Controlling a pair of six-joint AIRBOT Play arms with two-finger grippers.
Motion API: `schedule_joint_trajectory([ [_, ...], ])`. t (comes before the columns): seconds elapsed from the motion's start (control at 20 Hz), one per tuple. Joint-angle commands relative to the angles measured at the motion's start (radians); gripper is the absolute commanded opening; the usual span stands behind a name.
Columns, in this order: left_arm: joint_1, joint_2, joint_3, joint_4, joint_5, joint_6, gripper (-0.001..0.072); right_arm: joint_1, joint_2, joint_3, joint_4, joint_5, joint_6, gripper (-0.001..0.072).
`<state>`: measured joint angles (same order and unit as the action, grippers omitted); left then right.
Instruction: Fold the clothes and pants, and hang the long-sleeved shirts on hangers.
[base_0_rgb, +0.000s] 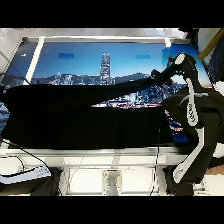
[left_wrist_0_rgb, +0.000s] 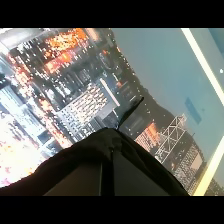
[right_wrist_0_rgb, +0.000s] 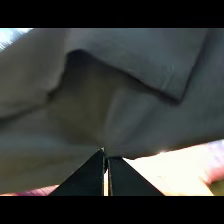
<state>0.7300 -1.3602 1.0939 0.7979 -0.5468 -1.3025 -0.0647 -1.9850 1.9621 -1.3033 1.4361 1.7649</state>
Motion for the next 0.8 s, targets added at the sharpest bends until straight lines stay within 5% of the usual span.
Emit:
schedule_joint_trajectory([
  [0.0, -0.001, 0.000, 0.000, 0.074, 0.001, 0.009, 0.0017, 0.024, 0.044, -0.116, -0.118, 0.147, -0.029, 0.0005],
  [0.25, -0.022, 0.000, 0.000, 0.085, 0.006, 0.010, 0.0017, 0.144, 0.044, -0.325, -0.119, 0.083, -0.043, 0.0012],
  [0.3, -0.027, 0.000, 0.000, 0.085, 0.006, 0.010, 0.0017, 0.150, 0.047, -0.324, -0.117, 0.087, -0.056, 0.0137],
  [0.4, -0.033, 0.000, 0.000, 0.085, 0.006, 0.010, 0.0017, 0.138, 0.080, -0.296, -0.120, 0.093, -0.064, 0.0549],
  [0.75, -0.033, 0.000, 0.000, 0.084, 0.005, 0.010, 0.0017, 0.023, 0.225, -0.158, -0.134, 0.106, -0.063, 0.0565],
])
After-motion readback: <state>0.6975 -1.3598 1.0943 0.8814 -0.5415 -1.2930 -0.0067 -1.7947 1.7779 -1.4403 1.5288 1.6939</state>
